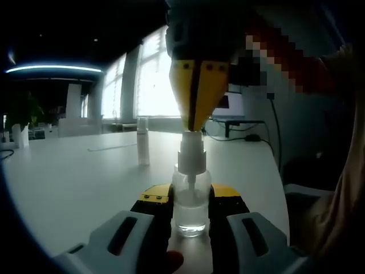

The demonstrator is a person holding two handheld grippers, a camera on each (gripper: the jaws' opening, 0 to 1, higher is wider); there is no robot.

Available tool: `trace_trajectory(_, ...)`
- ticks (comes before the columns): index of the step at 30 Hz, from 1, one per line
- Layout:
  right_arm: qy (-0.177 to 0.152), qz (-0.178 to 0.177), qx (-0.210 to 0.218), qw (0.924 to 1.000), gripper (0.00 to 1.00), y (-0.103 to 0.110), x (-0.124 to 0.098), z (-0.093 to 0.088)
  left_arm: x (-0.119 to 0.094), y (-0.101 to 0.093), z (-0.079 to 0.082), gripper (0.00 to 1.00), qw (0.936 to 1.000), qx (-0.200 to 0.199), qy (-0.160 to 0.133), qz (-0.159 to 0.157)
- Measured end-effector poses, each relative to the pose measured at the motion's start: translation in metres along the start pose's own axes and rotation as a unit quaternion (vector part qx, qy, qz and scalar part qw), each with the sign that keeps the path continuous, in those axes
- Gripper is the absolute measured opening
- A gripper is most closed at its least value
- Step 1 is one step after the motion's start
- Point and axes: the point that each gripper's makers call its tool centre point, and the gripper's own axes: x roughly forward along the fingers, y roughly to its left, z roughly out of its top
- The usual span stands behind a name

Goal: Clamp pump bottle remove cover press pump head put on cover

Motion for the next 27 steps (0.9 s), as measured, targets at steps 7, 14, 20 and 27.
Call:
trace_trajectory(7,0.007,-0.004,0.0,1.0,0.0,0.0008,0.0008,0.0009,0.0007,0.0004,-0.0004,0.15,1.0,-0.001,0.0,-0.001)
trace_trajectory(14,0.005,-0.004,-0.001,1.0,0.0,0.0008,0.0007,0.0003,0.0004,0.0002,-0.0008,0.15,1.0,0.0,0.0,0.0)
trace_trajectory(20,-0.001,-0.006,0.001,1.0,0.0,-0.0002,0.0007,-0.0001,0.0003,0.0007,-0.001,0.15,1.0,-0.001,0.0,-0.001)
trace_trajectory(27,-0.011,-0.01,0.003,0.9999,0.0,-0.0025,-0.0039,-0.0006,0.0005,0.0013,-0.0011,0.15,1.0,-0.001,0.001,-0.001)
